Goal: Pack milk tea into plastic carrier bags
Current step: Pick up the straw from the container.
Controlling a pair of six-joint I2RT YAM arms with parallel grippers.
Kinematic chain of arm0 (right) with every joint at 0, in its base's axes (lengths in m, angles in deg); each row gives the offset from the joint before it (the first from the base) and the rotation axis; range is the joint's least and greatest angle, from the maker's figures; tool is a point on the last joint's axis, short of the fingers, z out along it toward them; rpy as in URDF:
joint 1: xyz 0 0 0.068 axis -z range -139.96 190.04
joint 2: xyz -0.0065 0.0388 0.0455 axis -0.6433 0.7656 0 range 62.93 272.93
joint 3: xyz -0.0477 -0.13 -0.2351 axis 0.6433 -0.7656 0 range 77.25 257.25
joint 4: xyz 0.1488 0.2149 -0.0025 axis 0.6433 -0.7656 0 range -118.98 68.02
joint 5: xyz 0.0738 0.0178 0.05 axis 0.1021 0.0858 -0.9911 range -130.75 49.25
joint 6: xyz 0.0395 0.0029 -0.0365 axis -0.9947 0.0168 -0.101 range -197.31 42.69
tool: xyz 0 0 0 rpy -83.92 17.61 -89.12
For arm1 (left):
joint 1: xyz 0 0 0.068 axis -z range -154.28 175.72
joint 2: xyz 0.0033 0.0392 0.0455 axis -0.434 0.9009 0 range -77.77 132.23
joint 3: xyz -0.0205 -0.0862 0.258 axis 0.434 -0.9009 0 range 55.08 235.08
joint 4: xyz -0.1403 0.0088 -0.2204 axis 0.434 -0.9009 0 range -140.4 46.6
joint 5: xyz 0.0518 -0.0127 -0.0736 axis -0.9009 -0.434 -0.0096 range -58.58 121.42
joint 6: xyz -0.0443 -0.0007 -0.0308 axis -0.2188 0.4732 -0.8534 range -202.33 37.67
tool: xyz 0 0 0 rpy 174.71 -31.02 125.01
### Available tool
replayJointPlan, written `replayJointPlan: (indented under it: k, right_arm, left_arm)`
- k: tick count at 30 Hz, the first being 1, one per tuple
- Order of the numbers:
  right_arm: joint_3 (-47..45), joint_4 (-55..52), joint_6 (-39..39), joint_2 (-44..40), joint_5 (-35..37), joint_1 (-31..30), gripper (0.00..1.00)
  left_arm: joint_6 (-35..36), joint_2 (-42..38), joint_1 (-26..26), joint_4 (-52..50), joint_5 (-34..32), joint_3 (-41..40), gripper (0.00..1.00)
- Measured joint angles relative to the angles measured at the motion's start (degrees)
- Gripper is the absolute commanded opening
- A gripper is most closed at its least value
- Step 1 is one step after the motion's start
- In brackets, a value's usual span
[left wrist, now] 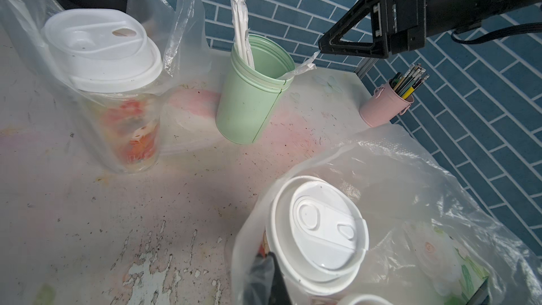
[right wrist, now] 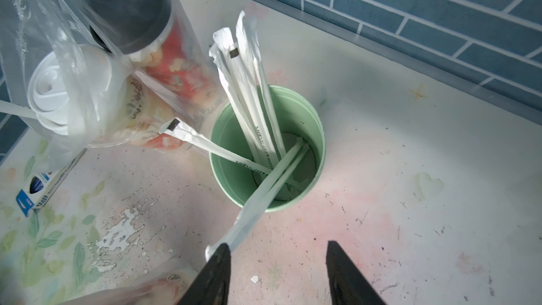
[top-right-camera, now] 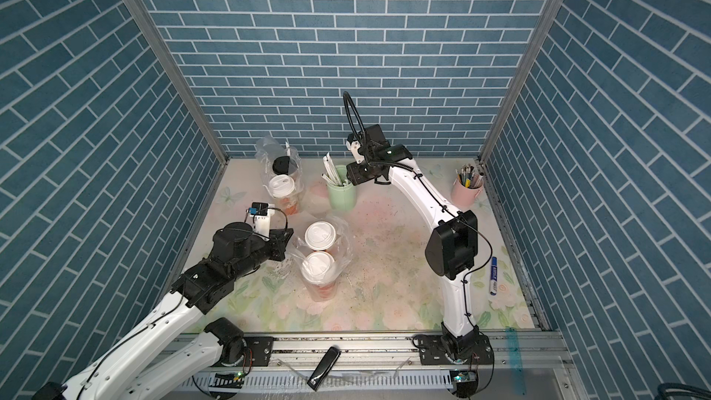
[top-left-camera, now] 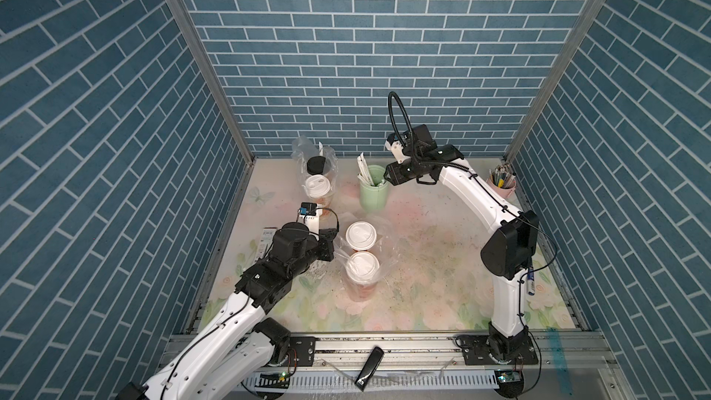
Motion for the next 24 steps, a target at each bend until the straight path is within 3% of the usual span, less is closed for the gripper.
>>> replayJointPlan:
  k: [13,24]
  right_arm:
    - [-1.7,3.4,-1.6,0.2,-5.5,-0.2,0.53]
    - [-1.9,3.5,-2.0,0.3,-5.2,-0.2,0.46]
  left_arm:
    - [0.0,0.0,0.0,0.0,-0.2,-0.3,0.0]
    - [0.0,-0.3,0.0,-0.2,-0.7,-0.3,0.0]
